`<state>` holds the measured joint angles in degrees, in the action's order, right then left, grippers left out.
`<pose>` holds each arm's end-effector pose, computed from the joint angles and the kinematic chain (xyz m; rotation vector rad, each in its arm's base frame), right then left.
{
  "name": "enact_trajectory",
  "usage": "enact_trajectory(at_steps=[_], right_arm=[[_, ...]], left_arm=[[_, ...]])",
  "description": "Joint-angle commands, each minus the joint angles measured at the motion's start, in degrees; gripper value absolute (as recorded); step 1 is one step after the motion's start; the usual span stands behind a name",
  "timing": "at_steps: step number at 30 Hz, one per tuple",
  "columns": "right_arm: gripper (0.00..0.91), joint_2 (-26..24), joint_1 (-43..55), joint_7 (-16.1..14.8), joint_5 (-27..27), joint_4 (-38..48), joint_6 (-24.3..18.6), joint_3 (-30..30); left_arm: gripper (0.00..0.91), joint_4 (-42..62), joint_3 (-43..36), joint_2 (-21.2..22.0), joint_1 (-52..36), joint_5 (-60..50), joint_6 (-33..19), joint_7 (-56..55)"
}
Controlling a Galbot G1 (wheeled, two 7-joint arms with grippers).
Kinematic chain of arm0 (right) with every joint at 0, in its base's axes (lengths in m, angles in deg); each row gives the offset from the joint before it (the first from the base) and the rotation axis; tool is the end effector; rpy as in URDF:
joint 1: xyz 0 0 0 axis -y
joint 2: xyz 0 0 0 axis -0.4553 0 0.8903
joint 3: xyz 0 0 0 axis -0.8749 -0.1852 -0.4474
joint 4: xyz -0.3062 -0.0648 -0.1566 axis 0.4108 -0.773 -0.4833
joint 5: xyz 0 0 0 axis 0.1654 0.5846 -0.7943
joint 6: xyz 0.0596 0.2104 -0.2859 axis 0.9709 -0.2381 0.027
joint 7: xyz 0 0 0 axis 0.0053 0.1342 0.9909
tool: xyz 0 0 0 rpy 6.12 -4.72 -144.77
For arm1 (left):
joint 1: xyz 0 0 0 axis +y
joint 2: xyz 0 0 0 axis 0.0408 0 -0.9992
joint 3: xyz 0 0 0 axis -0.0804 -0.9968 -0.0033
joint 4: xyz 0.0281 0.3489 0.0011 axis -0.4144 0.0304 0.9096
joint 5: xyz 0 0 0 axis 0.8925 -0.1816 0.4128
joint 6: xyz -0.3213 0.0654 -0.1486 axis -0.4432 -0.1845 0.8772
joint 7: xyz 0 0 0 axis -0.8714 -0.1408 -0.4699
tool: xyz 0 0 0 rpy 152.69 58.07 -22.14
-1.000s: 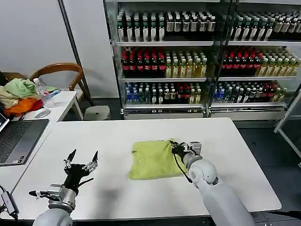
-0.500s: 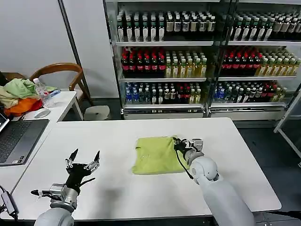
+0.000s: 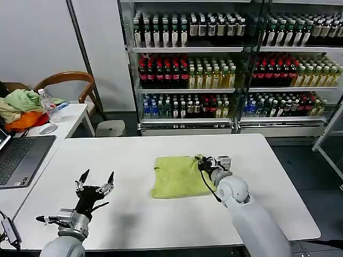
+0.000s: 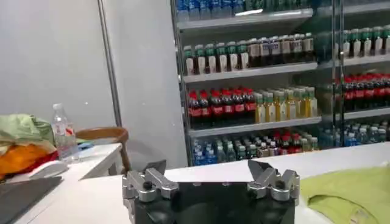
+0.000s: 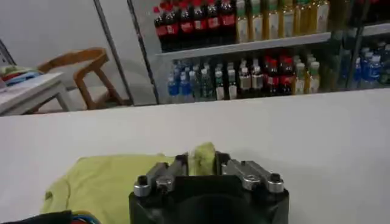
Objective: Fold and organize the clothes.
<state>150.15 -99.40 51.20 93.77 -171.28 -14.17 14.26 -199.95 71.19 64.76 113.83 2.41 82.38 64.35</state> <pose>0.4332 0.0166 -0.2766 0.3617 -2.6343 -0.1476 0.2369 0.0853 -0.2785 -0.0534 -3.0216 -0.1584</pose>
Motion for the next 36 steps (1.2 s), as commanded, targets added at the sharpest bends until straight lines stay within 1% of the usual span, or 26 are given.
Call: enact_trajectory(at_steps=[1, 5, 8, 9, 10, 13, 14, 16, 17, 18, 19, 20, 21, 22, 24, 26, 31, 34, 36], right_arm=[[0.907, -1.3, -0.5, -2.6, -4.3, -1.9, -0.7, 1.6], [0.907, -2.9, -1.8, -3.9, -6.0, -6.0, -1.0, 3.2], [0.907, -4.3, -3.2, -4.4, -9.1, -9.1, -1.9, 5.0], [0.907, -5.0, -3.8, -4.5, -10.8, -9.9, -3.6, 5.7], [0.907, -5.5, -4.5, -4.4, -11.1, -10.5, -5.6, 6.1], [0.907, -6.2, -5.9, -4.7, -12.6, -12.2, -7.7, 8.0], [0.907, -6.3, -6.4, -4.8, -14.7, -12.5, -8.1, 8.9], [0.907, -6.5, -7.2, -5.5, -18.4, -12.6, -11.1, 10.3], [0.907, -6.7, -7.6, -6.1, -18.4, -12.8, -12.6, 10.9], [0.907, -6.9, -7.7, -6.4, -18.2, -13.0, -12.9, 11.2], [0.907, -7.0, -7.8, -7.0, -18.2, -12.9, -14.0, 11.7], [0.907, -7.1, -8.0, -7.2, -19.5, -12.7, -14.9, 12.2], [0.907, -7.1, -8.0, -7.2, -19.7, -12.7, -14.8, 12.4], [0.907, -7.3, -8.2, -7.1, -21.2, -12.6, -15.0, 12.8], [0.907, -7.3, -8.8, -6.7, -20.8, -12.1, -17.1, 13.9], [0.907, -7.2, -9.2, -6.3, -21.4, -11.6, -18.1, 14.8], [0.907, -7.4, -10.8, -6.0, -22.4, -11.7, -18.5, 17.8], [0.907, -7.8, -11.5, -6.7, -23.3, -11.7, -19.1, 18.8], [0.907, -8.2, -12.2, -7.5, -24.3, -11.3, -20.3, 19.3]], left_arm=[[0.907, -0.1, 0.0, -0.1, 0.0, 0.0, 0.0, 0.0], [0.907, -0.1, 0.0, 0.0, 0.0, -0.1, 0.0, 0.0], [0.907, -0.2, -0.1, 0.0, 0.1, -0.2, 0.0, 0.0], [0.907, -0.1, -0.2, 0.0, 0.0, -0.2, 0.0, 0.0], [0.907, -0.1, -0.2, 0.0, 0.1, -0.2, 0.0, 0.0], [0.907, -0.1, -0.3, -0.2, -0.1, -0.2, -0.2, 0.1], [0.907, -0.1, -0.4, -0.2, -0.2, -0.2, -0.4, 0.1], [0.907, 0.0, -0.6, -0.4, -0.3, -0.4, -0.5, 0.1], [0.907, 0.2, -0.9, -0.7, -0.5, -0.6, -0.7, 0.2], [0.907, 0.4, -1.0, -0.9, -0.7, -0.7, -0.8, 0.2], [0.907, 0.8, -1.2, -1.2, -1.1, -0.9, -0.9, 0.3], [0.907, 1.2, -1.4, -1.5, -1.6, -1.0, -1.0, 0.5], [0.907, 1.4, -1.5, -1.6, -1.9, -1.0, -1.1, 0.5], [0.907, 1.6, -1.7, -1.7, -2.5, -0.9, -1.2, 0.6], [0.907, 2.0, -1.9, -2.1, -3.3, -0.9, -1.8, 1.1], [0.907, 2.6, -2.0, -2.4, -3.9, -0.9, -2.4, 1.4], [0.907, 4.5, -2.1, -2.8, -5.3, -0.9, -4.4, 2.1], [0.907, 5.0, -2.5, -3.1, -6.0, -1.2, -5.5, 2.3], [0.907, 5.3, -2.4, -3.6, -6.7, -1.4, -5.8, 2.7]])
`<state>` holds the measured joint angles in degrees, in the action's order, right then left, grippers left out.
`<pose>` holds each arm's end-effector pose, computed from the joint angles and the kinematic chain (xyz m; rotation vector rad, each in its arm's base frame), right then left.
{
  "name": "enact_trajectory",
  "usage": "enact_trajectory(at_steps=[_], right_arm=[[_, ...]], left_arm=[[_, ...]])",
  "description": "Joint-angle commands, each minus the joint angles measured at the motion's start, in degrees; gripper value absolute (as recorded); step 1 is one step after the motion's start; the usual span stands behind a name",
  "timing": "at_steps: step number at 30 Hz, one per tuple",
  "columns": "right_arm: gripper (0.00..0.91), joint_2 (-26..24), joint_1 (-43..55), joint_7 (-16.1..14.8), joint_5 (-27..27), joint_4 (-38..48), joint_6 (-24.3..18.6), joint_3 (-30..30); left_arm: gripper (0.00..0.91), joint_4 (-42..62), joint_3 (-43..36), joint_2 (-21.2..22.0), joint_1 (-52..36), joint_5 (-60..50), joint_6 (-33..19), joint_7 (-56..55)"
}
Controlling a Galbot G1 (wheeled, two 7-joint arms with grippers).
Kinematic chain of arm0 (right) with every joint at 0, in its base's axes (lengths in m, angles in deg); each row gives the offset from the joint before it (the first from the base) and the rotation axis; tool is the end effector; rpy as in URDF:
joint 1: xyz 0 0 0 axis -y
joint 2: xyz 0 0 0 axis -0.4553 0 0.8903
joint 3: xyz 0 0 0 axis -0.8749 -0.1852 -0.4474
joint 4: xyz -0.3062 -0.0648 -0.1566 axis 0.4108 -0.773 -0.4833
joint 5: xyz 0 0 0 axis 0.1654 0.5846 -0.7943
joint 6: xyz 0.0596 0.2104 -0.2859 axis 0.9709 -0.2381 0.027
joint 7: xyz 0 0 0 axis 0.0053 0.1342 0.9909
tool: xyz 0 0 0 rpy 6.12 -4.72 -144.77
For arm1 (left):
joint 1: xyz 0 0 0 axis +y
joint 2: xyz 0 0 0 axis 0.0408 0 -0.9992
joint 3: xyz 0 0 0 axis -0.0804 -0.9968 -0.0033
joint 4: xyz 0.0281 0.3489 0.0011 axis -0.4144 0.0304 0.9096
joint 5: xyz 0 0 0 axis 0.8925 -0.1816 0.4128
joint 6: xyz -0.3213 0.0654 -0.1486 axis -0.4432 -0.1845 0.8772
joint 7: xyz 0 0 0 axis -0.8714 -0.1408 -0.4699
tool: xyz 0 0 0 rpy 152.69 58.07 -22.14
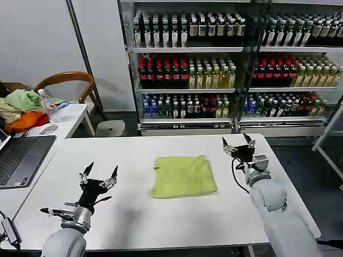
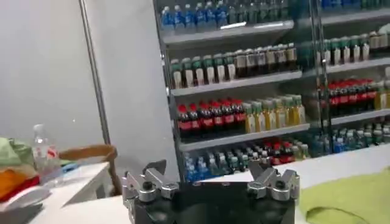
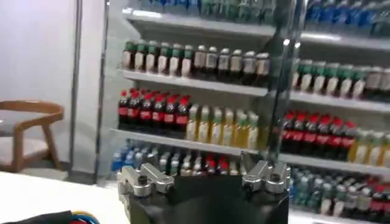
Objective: Fold and organize the clothes.
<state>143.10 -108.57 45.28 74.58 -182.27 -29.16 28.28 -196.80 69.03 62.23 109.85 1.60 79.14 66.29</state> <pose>0.3909 -0.0774 -0.2399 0.1613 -3.0710 0.2354 0.2588 0.0889 -0.2806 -0.1490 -3.0744 -0.2297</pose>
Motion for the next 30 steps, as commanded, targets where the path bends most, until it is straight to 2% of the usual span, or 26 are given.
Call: enact_trajectory(at_steps=[1, 11, 13, 30], right_arm=[[0.907, -1.2, -3.2, -2.0, -5.8, 0.0, -5.9, 5.4], [0.907, -1.4, -5.4, -2.8, -6.8, 0.0, -8.9, 6.2], [0.907, -1.5, -5.6, -2.7, -7.7, -0.6, -8.0, 6.4], [0.907, -1.1, -7.3, -4.0, -9.5, 0.3, -10.4, 7.3]], left_arm=[[0.907, 2.4, -0.2, -1.4, -3.2, -1.0, -2.8, 1.1], [0.907, 3.2, -0.8, -1.2, -4.5, -5.5, -8.3, 2.3], [0.907, 3.3, -0.6, -1.1, -4.6, -5.9, -8.1, 2.4], [0.907, 3.3, -0.5, -0.2, -5.0, -7.0, -8.1, 4.7]])
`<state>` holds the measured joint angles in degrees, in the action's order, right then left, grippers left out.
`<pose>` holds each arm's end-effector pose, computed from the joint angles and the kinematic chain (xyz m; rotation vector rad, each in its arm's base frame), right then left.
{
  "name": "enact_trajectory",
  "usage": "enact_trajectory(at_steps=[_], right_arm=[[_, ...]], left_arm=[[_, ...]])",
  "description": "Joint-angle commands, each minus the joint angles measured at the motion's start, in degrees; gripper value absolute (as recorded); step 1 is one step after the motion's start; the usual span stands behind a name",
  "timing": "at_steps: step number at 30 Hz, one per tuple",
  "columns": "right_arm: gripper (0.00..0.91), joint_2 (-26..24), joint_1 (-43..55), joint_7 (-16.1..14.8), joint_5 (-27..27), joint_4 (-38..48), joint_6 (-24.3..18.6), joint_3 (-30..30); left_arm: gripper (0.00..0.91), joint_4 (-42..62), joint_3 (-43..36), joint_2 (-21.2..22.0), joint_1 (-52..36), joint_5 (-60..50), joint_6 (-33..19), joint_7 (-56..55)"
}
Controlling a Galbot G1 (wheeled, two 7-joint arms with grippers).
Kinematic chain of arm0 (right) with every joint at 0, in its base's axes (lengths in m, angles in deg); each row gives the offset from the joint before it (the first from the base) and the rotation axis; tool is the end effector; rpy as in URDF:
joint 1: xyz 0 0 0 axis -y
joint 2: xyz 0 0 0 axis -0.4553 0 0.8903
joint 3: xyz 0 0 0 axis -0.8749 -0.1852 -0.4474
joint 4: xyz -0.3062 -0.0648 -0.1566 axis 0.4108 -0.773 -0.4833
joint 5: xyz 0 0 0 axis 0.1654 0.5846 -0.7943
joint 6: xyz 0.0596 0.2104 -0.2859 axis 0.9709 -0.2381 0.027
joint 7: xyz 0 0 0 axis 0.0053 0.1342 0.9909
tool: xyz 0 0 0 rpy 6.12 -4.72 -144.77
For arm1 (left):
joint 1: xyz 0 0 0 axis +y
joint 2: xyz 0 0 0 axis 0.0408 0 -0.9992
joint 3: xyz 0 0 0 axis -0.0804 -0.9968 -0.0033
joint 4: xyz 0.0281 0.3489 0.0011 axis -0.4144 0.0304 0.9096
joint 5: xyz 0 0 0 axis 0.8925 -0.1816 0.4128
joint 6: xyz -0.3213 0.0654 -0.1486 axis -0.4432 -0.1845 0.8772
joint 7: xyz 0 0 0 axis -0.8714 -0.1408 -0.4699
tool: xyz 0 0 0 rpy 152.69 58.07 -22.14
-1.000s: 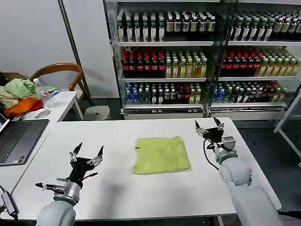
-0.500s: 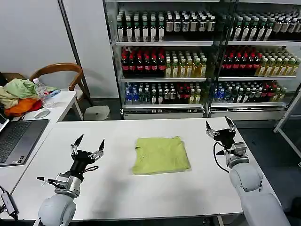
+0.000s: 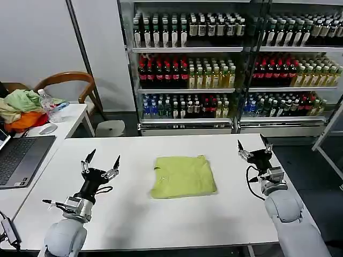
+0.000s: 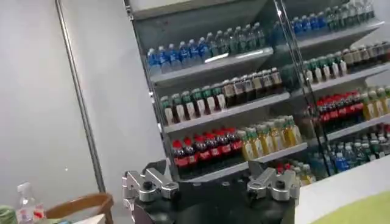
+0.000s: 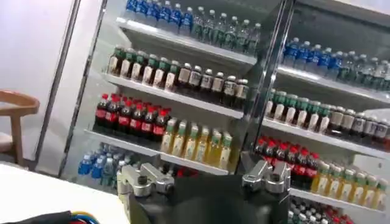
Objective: Fold and organize the clothes.
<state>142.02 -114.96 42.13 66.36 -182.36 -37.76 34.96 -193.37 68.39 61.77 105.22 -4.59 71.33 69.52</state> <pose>0.3656 -0.1194 -0.2608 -0.0784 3.0769 -0.4416 0.2840 0.0952 -0.2792 0.2194 3.0069 0.3966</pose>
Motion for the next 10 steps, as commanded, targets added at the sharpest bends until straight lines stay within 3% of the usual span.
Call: enact_trajectory(at_steps=[1, 10], right_arm=[[0.907, 0.0, -0.9, -0.8, -1.3, 0.4, -1.8, 0.6], [0.907, -0.3, -1.5, -1.5, -1.2, 1.5, -3.8, 0.7]], left_arm=[[0.907, -0.2, 0.1, 0.3, -0.3, -0.8, -0.3, 1.5], [0.907, 1.2, 0.3, 1.1, -0.6, -5.2, -1.4, 1.4]])
